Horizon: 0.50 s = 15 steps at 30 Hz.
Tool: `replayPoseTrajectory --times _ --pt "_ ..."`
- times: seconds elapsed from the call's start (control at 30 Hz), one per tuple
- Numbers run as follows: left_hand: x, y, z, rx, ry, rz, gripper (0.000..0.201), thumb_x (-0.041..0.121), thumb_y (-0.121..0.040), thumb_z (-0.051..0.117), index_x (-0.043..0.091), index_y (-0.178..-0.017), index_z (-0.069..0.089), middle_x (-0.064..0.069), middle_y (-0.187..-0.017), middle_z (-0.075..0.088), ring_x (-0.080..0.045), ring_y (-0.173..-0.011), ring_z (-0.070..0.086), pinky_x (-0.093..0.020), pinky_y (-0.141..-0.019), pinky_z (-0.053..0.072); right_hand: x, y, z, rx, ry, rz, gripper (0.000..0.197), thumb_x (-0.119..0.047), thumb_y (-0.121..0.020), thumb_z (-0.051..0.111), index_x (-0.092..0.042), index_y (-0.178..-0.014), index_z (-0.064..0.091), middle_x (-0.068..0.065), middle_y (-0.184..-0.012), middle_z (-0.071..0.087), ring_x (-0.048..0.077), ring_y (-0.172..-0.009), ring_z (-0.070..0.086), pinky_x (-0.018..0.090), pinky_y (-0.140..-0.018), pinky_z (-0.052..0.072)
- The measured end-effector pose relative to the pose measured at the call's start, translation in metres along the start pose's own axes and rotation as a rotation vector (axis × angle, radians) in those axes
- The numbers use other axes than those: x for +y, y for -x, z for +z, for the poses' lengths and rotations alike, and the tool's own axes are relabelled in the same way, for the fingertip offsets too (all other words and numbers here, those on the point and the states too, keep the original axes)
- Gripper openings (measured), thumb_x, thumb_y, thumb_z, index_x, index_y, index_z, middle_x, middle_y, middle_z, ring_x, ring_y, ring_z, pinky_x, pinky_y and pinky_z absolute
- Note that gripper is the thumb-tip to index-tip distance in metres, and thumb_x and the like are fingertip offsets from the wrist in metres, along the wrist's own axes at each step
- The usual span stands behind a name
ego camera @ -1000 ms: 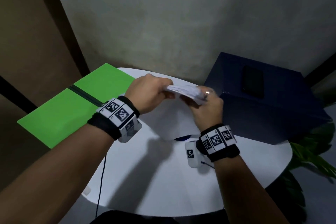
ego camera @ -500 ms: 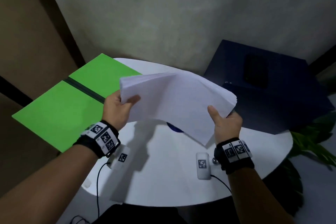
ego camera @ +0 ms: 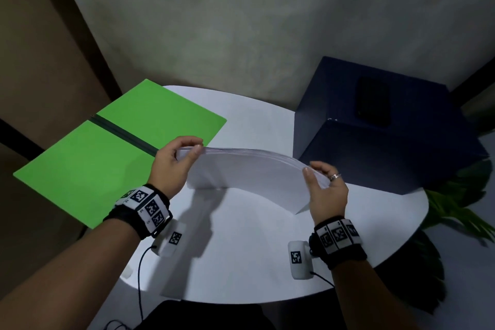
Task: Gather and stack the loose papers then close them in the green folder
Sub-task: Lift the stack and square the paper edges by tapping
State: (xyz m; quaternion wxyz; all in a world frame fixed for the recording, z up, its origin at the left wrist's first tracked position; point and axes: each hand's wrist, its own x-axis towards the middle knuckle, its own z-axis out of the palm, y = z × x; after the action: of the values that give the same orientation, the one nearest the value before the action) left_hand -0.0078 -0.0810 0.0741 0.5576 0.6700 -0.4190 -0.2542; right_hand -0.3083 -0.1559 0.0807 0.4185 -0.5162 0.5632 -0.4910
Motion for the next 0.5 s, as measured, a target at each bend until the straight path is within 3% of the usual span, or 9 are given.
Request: replayPoseTrajectory --times 0.07,0.2,0.33,0.43,0.5 --pt "0.003 -0.003 0.006 0.038 0.014 -0.026 0.007 0.024 -0.090 0.068 0.020 -0.090 0.073 0.019 -0.081 0.073 0.004 -0.082 0.064 -0.010 -0.078 0.047 -0.002 0.000 0.004 0.037 -0.011 0.010 0.009 -0.019 -0.088 0.071 -0.027 -0.084 0.069 -0.019 -0.083 0.069 -0.009 -0.082 0.062 0.007 -0.076 0.048" --pt "0.011 -0.013 0.016 0.105 0.096 -0.079 0.014 0.021 -0.089 0.068 0.009 -0.089 0.075 0.017 -0.072 0.073 0.005 -0.074 0.065 -0.006 -0.073 0.046 -0.005 -0.003 0.010 0.101 -0.066 0.023 0.013 -0.017 -0.090 0.068 -0.025 -0.080 0.069 -0.013 -0.084 0.068 -0.012 -0.075 0.062 0.004 -0.070 0.046" --pt "0.013 -0.024 0.022 0.181 0.119 -0.133 0.003 0.021 -0.086 0.072 0.020 -0.084 0.074 0.017 -0.068 0.072 0.007 -0.070 0.063 -0.017 -0.074 0.047 -0.007 -0.006 0.013 0.119 -0.018 0.027 0.007 -0.020 -0.088 0.069 -0.025 -0.084 0.072 -0.013 -0.091 0.070 -0.010 -0.083 0.061 0.010 -0.078 0.045" --pt "0.012 -0.029 0.026 0.167 0.040 -0.032 0.010 0.021 -0.088 0.070 0.017 -0.095 0.075 0.005 -0.088 0.072 0.007 -0.078 0.064 -0.020 -0.080 0.052 -0.007 -0.006 0.014 0.071 -0.010 -0.101 0.012 -0.013 -0.088 0.070 -0.022 -0.094 0.073 -0.009 -0.100 0.070 -0.006 -0.095 0.062 0.007 -0.084 0.045" --pt "0.007 -0.030 0.026 0.078 -0.130 0.115 0.023 0.022 -0.090 0.067 0.015 -0.111 0.073 -0.003 -0.109 0.063 0.006 -0.093 0.058 -0.012 -0.092 0.045 -0.003 -0.005 0.014 -0.001 0.084 -0.239 0.018 -0.011 -0.088 0.070 -0.020 -0.103 0.073 -0.006 -0.107 0.068 0.000 -0.103 0.062 0.012 -0.091 0.047"
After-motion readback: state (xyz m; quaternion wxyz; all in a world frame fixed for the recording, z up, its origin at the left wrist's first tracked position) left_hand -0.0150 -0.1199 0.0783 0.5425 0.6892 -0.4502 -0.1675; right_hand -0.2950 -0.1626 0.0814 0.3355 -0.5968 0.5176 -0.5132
